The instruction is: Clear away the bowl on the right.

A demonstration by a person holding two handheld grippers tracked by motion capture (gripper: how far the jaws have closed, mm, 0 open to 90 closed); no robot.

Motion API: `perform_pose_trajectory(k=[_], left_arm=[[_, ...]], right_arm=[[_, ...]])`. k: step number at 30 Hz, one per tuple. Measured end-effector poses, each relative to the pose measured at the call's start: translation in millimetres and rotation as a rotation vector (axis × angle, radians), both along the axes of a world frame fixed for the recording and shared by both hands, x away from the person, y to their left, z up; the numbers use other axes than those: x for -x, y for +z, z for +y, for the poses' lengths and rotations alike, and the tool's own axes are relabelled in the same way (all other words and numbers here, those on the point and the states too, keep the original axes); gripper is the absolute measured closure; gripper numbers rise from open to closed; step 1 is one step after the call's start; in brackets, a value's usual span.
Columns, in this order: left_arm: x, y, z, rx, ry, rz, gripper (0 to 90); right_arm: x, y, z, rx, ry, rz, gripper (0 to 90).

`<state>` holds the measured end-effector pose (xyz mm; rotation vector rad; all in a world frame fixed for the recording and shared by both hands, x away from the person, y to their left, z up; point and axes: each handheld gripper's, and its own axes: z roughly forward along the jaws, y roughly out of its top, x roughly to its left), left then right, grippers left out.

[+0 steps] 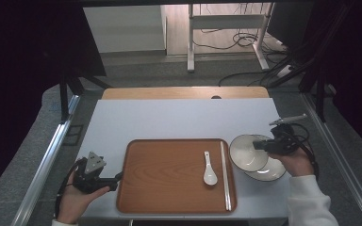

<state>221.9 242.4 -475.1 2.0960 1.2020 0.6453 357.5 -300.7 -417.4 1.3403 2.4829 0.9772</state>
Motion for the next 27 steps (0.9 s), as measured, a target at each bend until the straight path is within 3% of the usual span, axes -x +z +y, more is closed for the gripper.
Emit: perform_pose_trajectory(k=[12, 27], left_arm=[[0.5, 0.6, 1.0, 0.002, 0.002, -0.004, 12.9], [0.1, 0.0, -0.2, -0.002, -0.001, -0.002, 12.8]], right_arm=[[-2.3, -5.9, 46.7, 0.018, 0.103, 0.011, 82.6], [-3.7, -12.6, 97.5, 0.028, 0.194, 0.025, 82.6]])
